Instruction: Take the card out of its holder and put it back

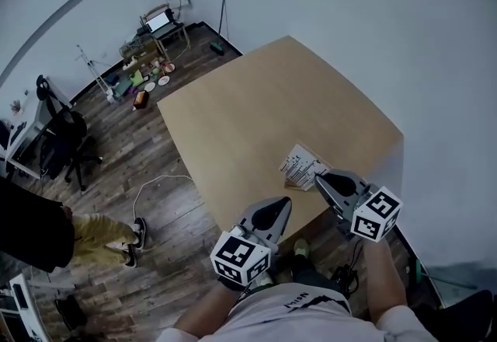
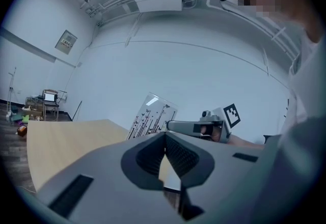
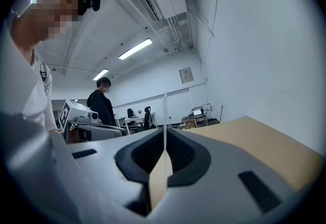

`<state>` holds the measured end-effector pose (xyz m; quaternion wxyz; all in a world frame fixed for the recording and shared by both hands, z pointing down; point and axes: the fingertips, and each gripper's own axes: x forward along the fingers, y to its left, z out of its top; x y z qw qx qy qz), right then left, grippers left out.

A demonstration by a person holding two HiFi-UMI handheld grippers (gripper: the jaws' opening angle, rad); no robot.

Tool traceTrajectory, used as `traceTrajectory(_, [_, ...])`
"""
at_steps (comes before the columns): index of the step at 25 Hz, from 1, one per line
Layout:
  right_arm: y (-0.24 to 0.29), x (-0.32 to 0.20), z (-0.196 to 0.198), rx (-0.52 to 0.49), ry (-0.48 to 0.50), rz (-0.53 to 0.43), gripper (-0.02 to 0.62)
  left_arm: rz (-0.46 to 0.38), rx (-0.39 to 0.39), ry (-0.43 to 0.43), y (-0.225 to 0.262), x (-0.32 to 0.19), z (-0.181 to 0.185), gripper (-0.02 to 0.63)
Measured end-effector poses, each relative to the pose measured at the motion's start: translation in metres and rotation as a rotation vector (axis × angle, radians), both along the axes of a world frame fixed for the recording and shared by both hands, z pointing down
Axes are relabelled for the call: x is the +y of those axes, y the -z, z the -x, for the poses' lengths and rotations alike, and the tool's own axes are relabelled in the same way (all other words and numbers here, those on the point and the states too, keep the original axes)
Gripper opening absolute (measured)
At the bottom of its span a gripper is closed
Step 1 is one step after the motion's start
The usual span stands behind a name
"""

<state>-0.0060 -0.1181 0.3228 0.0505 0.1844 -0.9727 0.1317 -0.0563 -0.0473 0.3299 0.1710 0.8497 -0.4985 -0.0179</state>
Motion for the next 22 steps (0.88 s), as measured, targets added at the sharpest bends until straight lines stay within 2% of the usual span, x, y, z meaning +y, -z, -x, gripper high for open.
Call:
traceTrajectory(4, [0.024,0.011,0.000,-0.005,0.001,-0.018,0.026,-0.043,-0.017,-0.015,0.030,0.009,-0.002,0.012])
traceTrajectory(8, [0.039,0.024,-0.003,-0.009,-0.006,-0.024,0.026,-0.045,-0.034,-0.033,0.045,0.021,-0.006,0.012])
traceTrajectory(16, [0.034,0.016,0.001,-0.015,-0.009,-0.033,0.026,-0.047,-0.016,-0.003,0.035,0.014,0.001,0.012])
traceTrajectory(22, [0.035,0.049,0.009,-0.009,-0.014,-0.031,0.026,-0.046,-0.004,0.010,0.037,0.046,0.013,0.012])
